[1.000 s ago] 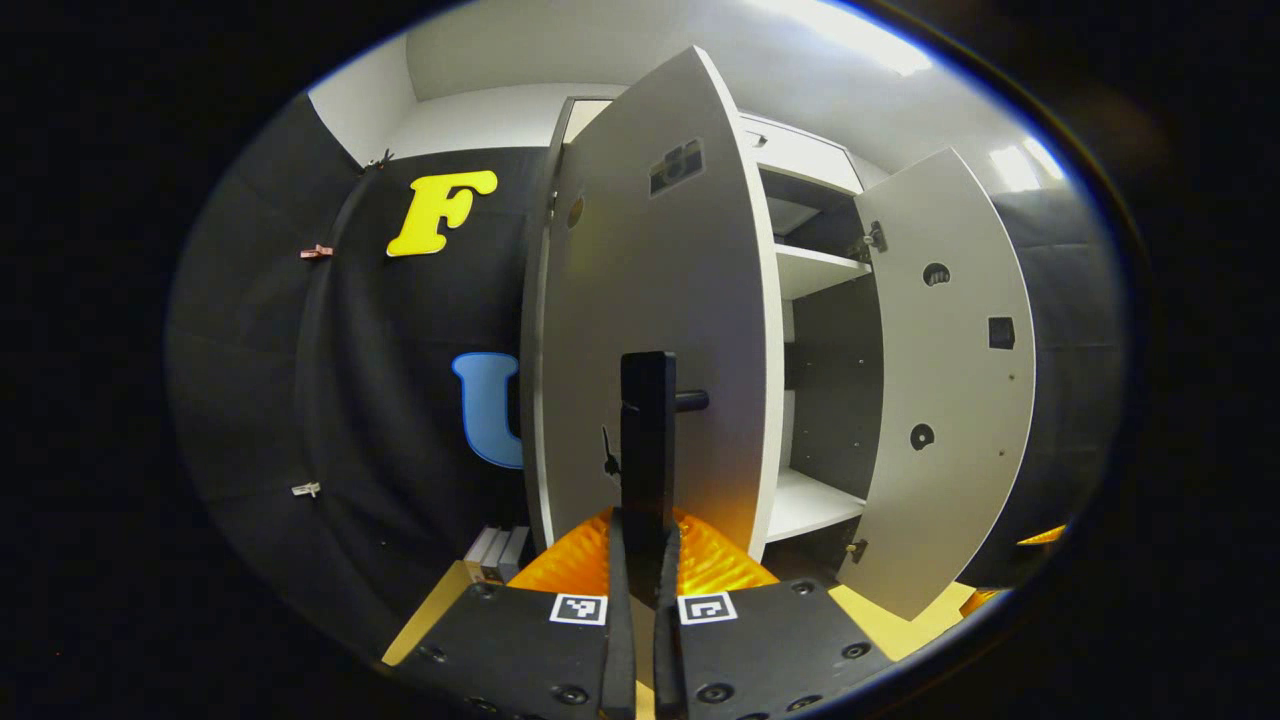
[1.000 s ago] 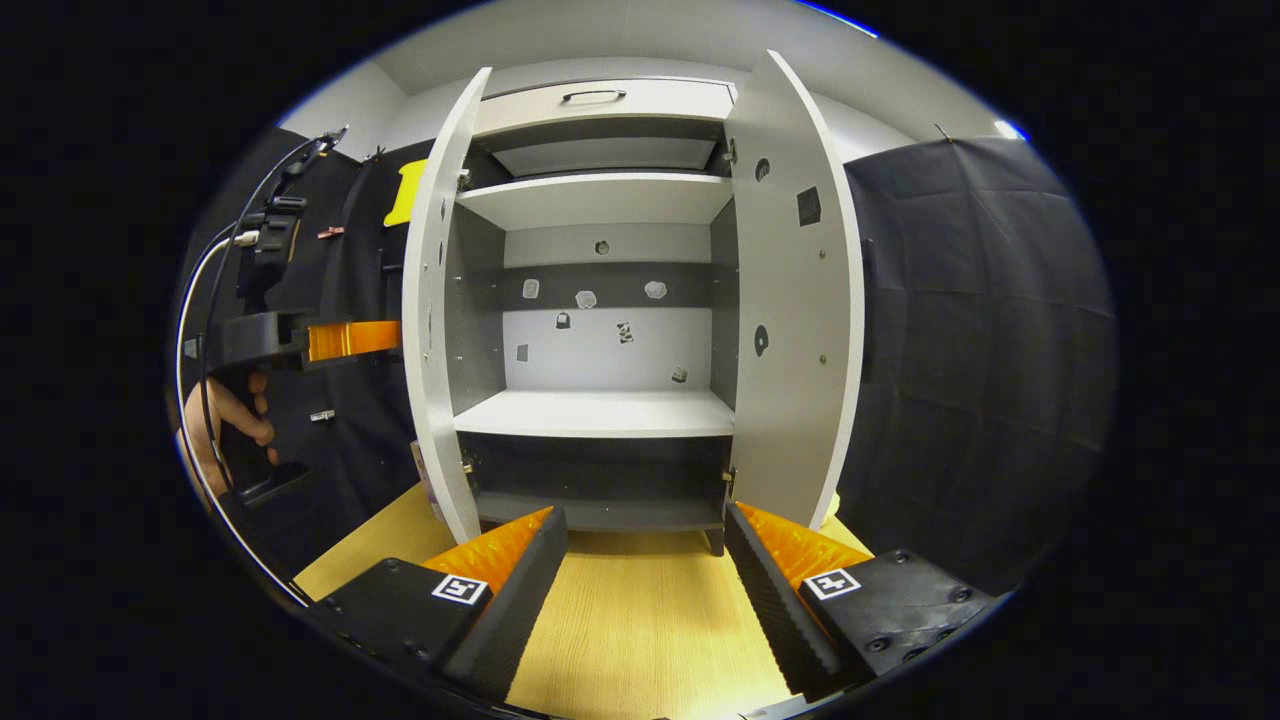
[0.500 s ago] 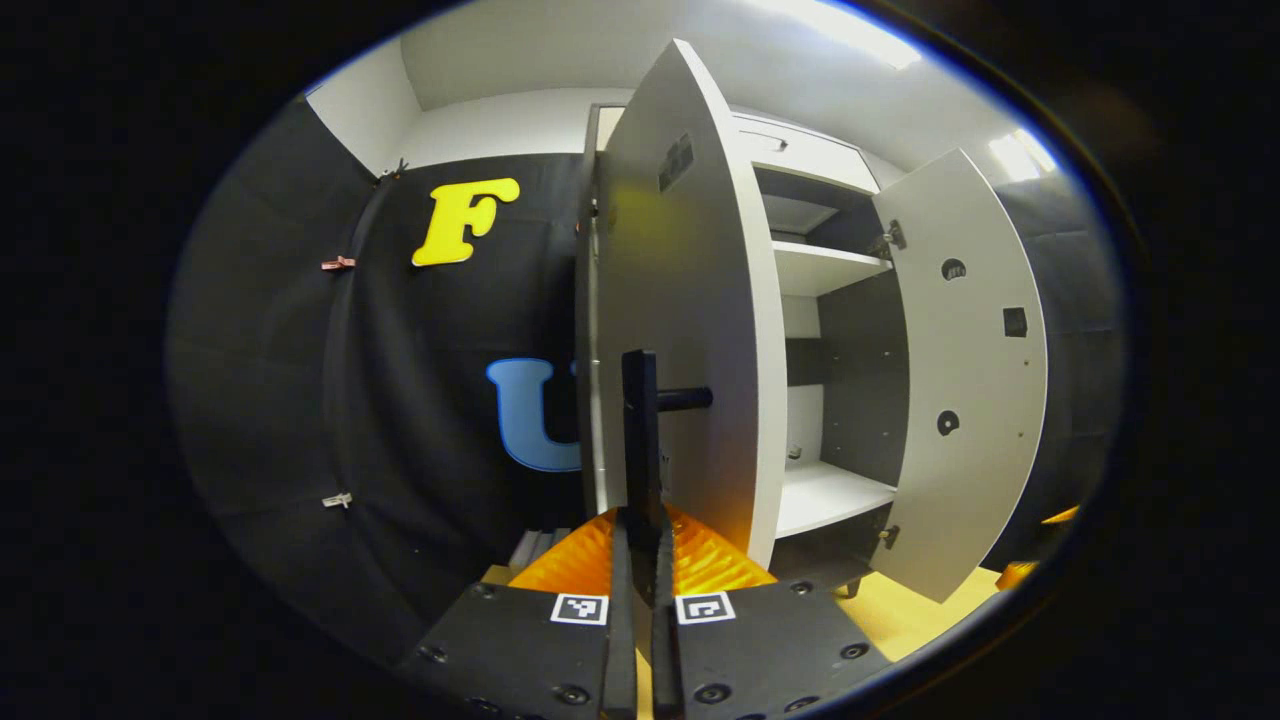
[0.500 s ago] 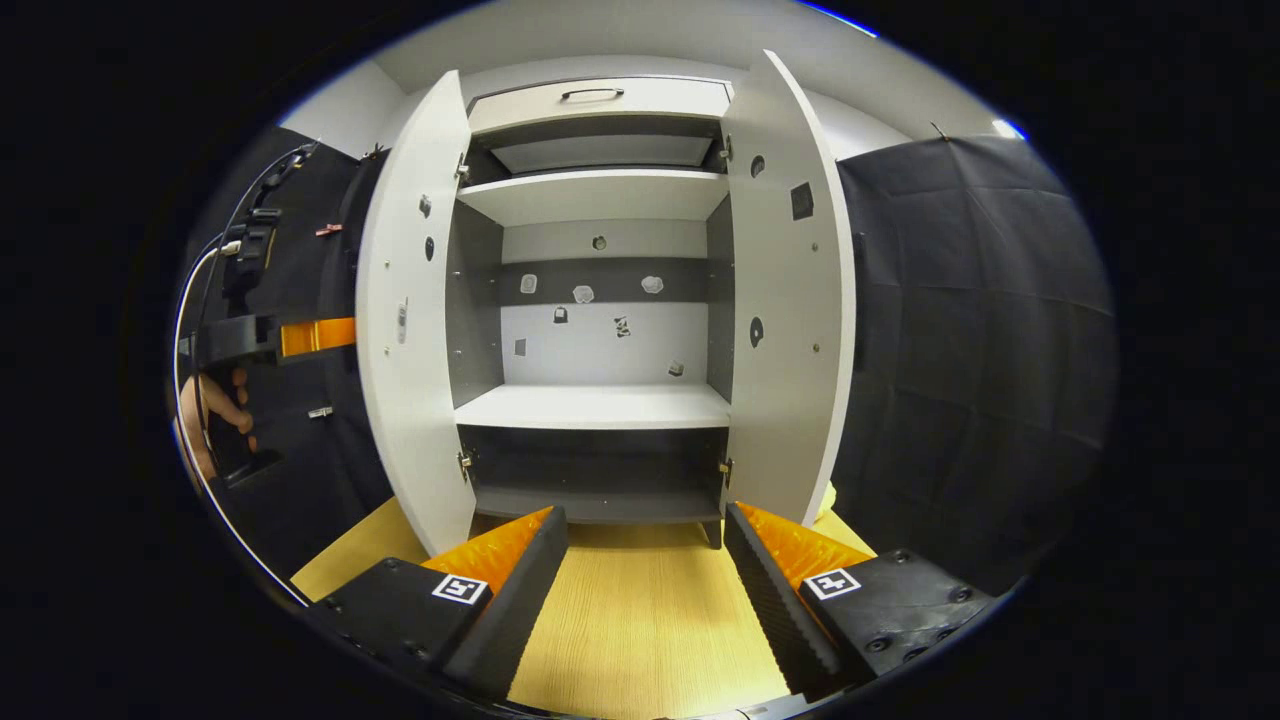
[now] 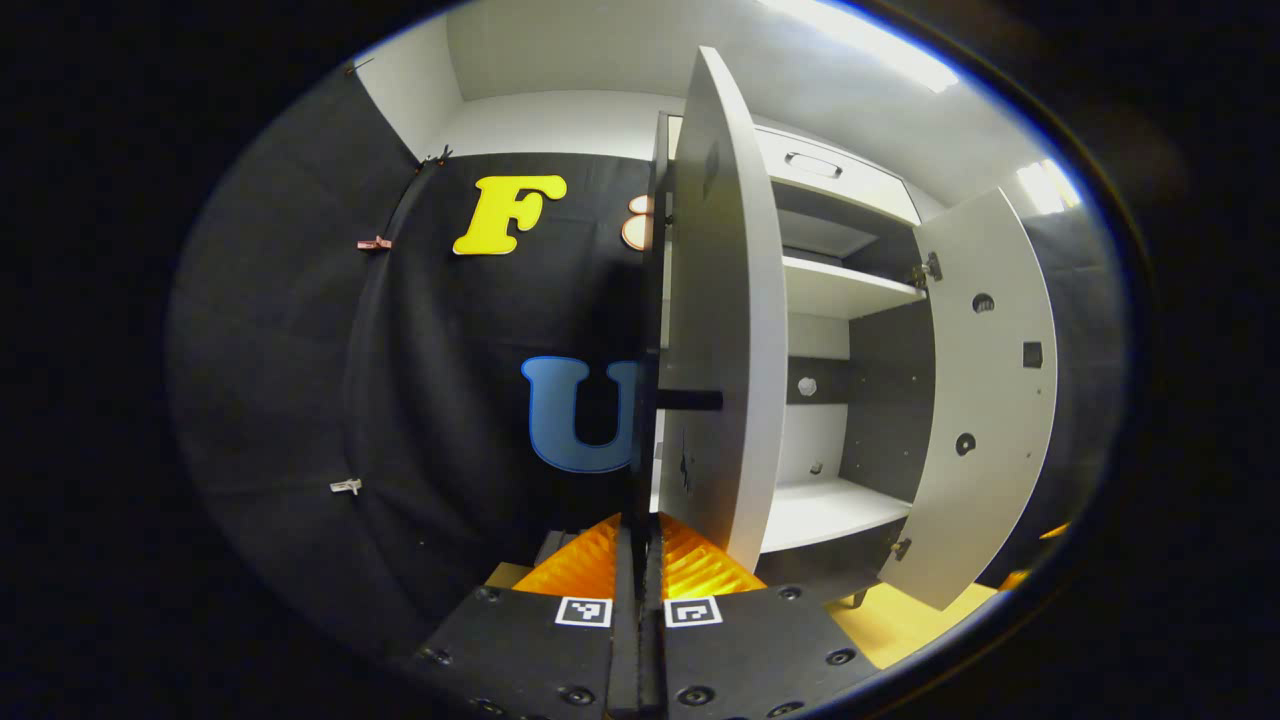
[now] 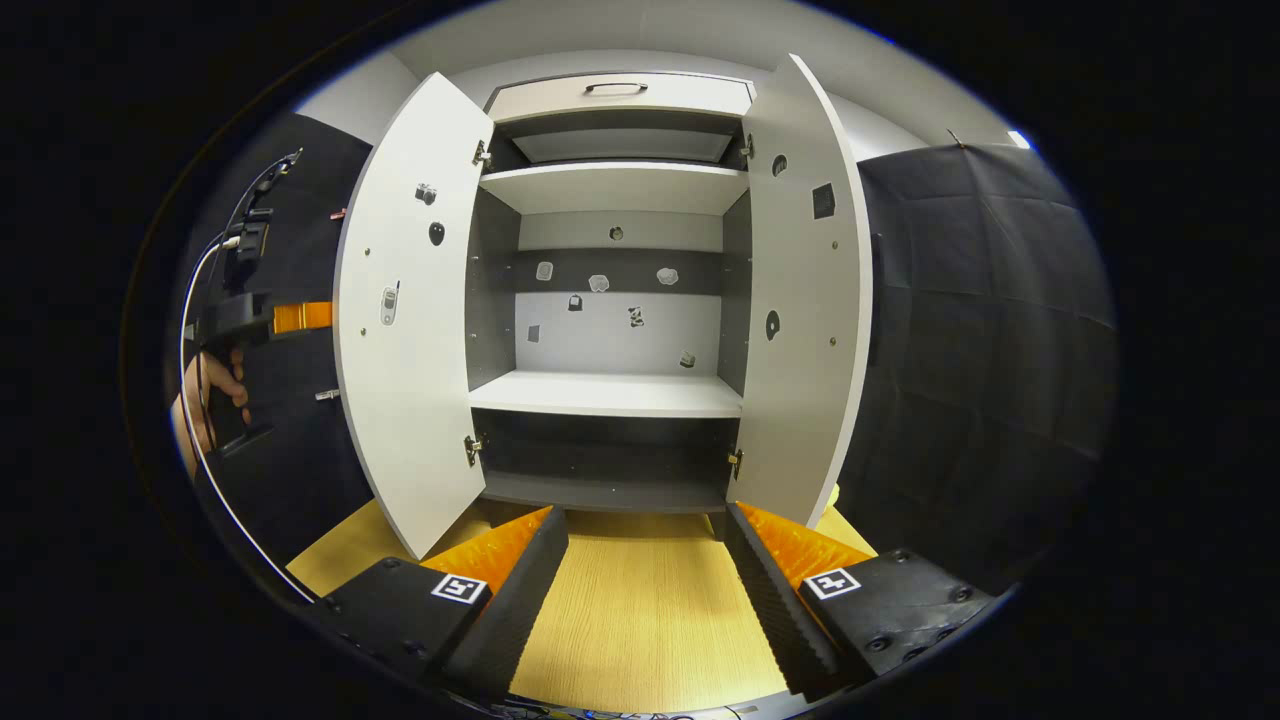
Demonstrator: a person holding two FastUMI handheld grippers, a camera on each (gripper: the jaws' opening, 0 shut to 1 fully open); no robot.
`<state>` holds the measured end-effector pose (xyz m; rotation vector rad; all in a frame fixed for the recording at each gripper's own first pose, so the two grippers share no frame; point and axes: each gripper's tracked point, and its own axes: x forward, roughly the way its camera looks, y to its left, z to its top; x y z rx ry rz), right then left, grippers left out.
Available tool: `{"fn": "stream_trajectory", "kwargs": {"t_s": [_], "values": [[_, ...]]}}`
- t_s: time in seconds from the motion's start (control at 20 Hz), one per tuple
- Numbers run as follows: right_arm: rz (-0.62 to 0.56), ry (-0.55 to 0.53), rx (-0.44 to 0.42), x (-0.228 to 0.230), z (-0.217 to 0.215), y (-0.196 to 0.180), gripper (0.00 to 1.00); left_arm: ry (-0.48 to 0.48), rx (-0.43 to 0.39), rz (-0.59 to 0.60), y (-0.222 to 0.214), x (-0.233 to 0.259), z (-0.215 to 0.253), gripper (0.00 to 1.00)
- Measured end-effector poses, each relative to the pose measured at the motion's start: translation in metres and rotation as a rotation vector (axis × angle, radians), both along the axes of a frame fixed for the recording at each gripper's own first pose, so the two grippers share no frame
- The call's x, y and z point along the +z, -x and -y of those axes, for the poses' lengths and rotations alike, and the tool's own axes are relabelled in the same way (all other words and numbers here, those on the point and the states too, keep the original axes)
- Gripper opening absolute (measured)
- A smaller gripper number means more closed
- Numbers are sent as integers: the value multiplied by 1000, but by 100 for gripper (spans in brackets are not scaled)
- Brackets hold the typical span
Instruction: Open the right door of the double-door shoe cabinet with the right hand, and open the left door with the left hand.
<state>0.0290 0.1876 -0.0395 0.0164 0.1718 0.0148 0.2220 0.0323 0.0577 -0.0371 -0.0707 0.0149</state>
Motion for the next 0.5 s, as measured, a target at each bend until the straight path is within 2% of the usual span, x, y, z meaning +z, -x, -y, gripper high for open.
{"fn": "stream_trajectory", "kwargs": {"t_s": [0.2,0.5], "values": [[25,22,9,11,-2,-6,99,11,27,-9,8,3,-3,5],[28,-21,6,26,2,-22,98,17,17,-2,25,6,13,5]]}}
